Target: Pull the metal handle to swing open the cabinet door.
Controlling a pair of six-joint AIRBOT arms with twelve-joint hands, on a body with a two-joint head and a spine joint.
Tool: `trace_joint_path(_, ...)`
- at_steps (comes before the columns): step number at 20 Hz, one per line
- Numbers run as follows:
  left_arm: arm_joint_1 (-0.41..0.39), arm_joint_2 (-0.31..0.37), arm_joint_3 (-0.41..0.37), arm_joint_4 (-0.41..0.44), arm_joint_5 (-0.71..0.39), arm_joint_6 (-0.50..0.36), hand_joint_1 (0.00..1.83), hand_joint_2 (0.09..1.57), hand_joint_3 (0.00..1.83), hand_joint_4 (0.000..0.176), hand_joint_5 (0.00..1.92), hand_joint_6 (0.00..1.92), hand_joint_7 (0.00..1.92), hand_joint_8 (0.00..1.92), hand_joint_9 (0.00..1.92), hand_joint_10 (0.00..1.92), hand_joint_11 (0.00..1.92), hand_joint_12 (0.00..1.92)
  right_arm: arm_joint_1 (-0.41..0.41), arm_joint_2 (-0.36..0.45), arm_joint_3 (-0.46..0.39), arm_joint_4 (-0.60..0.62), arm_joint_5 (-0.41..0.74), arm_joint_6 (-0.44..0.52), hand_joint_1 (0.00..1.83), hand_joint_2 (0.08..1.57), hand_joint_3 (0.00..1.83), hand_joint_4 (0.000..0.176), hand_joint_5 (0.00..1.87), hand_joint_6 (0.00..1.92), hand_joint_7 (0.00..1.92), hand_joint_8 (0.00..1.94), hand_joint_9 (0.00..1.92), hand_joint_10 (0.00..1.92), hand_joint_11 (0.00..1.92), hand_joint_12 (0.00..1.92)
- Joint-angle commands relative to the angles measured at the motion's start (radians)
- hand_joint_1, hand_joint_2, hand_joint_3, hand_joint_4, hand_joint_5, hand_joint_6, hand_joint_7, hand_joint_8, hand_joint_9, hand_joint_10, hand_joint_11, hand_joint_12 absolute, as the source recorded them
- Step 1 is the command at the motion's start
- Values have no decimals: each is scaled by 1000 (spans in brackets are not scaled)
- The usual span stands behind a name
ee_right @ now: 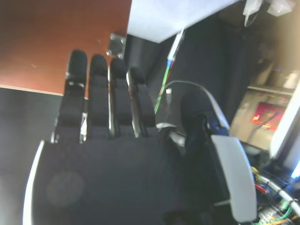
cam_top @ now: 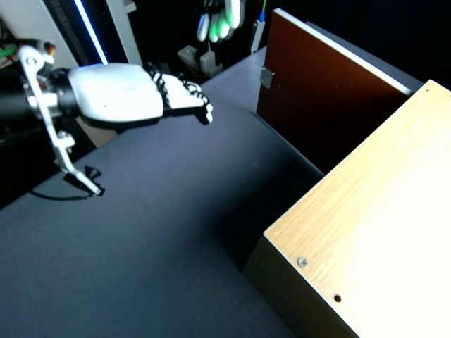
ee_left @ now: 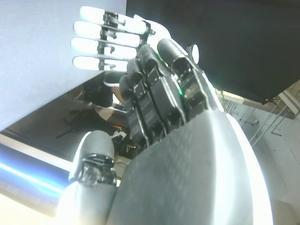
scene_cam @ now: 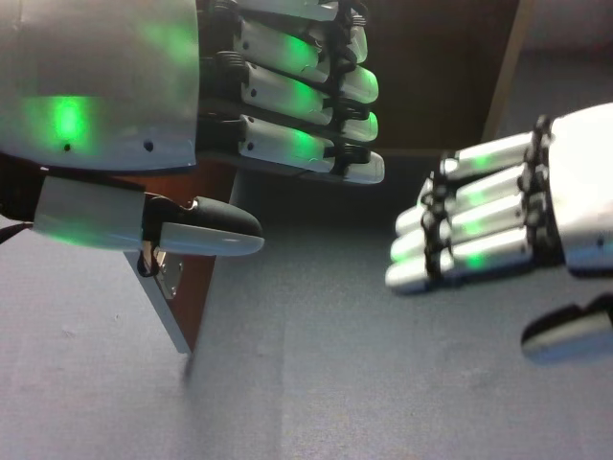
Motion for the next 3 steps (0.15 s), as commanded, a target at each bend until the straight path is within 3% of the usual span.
trace_joint_path(1,-9,8,1,-101,-25,9,0,1521,1,0,522,0,585,2,563,5,170,891,20,10,-10,57,27,3,0,1571,20,0,211,2,251,2,256,2,0,869)
trace_joint_path(3,-9,8,1,-101,-25,9,0,1521,1,0,522,1,583,1,560,3,163,889,52,20,-40,-20,8,3,0,1571,24,0,209,1,251,1,256,1,0,862)
